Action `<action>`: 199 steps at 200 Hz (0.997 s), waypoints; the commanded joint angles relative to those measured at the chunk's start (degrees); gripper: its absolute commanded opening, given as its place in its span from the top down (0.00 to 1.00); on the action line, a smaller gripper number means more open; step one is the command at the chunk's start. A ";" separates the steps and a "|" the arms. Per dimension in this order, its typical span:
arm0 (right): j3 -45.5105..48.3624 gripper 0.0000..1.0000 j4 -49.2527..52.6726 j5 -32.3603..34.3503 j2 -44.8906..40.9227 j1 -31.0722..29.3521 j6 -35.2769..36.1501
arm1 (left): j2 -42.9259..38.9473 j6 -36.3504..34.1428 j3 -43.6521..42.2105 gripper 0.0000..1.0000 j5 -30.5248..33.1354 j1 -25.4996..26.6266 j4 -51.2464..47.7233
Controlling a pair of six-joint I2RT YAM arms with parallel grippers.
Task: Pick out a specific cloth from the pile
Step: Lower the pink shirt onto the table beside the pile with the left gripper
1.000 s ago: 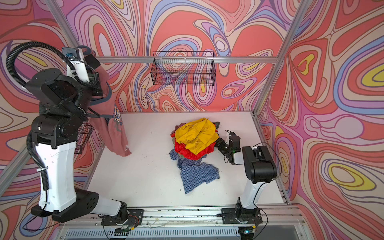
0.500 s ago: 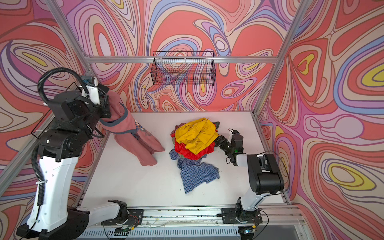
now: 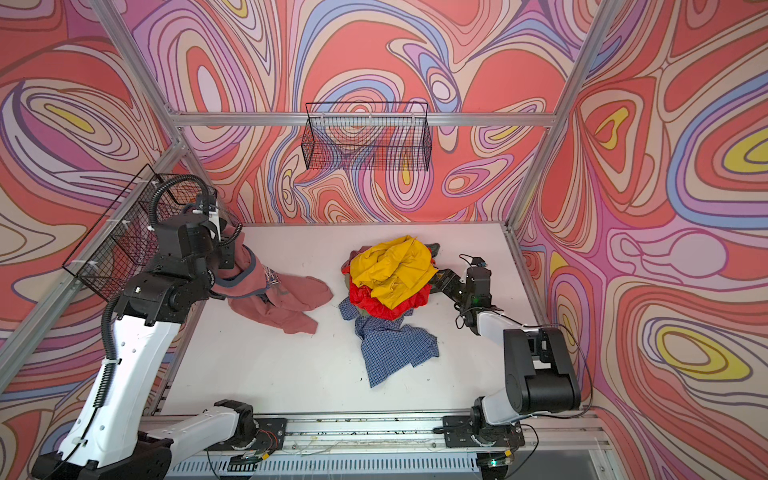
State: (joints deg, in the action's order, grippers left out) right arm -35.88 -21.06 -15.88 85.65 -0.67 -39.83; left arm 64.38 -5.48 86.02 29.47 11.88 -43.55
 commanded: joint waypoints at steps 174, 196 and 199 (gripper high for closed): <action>-0.09 0.20 9.92 8.60 -9.57 0.14 5.81 | 21.91 23.10 -17.06 1.00 -24.25 2.08 5.07; -0.19 0.20 10.34 8.76 -9.83 0.14 5.84 | 24.79 24.15 -18.89 0.97 -24.36 0.59 4.54; -0.17 0.20 10.34 8.72 -9.74 0.14 5.89 | 25.17 24.23 -19.14 0.97 -24.43 0.43 4.49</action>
State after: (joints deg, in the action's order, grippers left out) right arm -35.88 -11.88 -8.29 76.97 -0.67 -35.05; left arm 86.74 15.77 68.64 6.81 13.61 -39.72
